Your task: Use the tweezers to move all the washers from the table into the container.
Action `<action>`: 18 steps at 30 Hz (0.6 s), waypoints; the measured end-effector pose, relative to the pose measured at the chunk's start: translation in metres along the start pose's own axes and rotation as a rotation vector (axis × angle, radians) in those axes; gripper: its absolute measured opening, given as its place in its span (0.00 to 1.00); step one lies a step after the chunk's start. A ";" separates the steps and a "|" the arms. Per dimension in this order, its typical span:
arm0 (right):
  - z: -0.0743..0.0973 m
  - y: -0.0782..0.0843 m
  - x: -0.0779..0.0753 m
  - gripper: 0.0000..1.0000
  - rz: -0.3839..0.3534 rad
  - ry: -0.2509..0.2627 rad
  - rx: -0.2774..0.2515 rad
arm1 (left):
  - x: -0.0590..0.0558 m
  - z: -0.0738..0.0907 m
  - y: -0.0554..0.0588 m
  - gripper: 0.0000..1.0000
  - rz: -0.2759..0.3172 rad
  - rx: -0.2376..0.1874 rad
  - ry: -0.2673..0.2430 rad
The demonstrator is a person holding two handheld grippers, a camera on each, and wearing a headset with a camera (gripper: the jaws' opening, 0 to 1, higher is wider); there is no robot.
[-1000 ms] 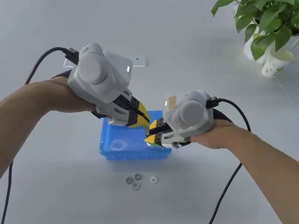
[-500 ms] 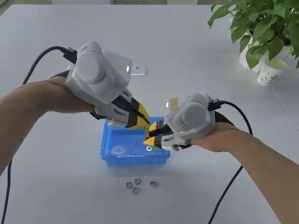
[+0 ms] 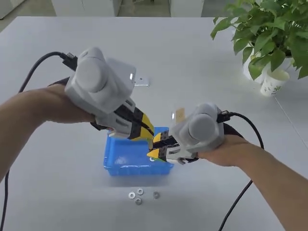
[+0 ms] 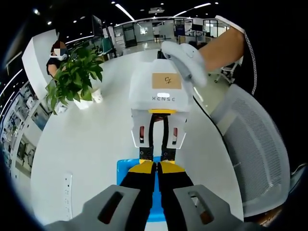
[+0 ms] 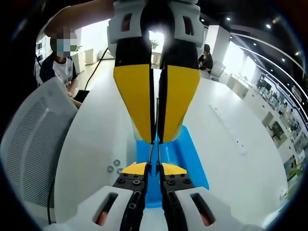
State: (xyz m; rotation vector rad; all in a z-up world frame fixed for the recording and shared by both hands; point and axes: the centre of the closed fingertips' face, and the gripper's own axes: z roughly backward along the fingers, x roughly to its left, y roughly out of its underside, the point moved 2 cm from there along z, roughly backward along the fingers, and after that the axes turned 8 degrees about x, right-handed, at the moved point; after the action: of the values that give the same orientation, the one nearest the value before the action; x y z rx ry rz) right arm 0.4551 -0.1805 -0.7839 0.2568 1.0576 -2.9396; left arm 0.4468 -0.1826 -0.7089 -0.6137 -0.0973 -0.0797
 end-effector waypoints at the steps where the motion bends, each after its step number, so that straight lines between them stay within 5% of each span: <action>1: 0.000 0.000 0.002 0.11 0.000 -0.001 0.000 | -0.001 0.000 -0.001 0.06 0.001 -0.001 0.001; 18: -0.003 0.014 0.031 0.11 -0.031 -0.023 0.007 | -0.028 -0.015 0.000 0.06 0.015 -0.009 0.043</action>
State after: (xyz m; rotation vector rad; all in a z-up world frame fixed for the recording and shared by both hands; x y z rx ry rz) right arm 0.4256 -0.1881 -0.7997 0.2072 1.0577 -2.9668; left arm 0.4202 -0.1899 -0.7249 -0.6211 -0.0513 -0.0789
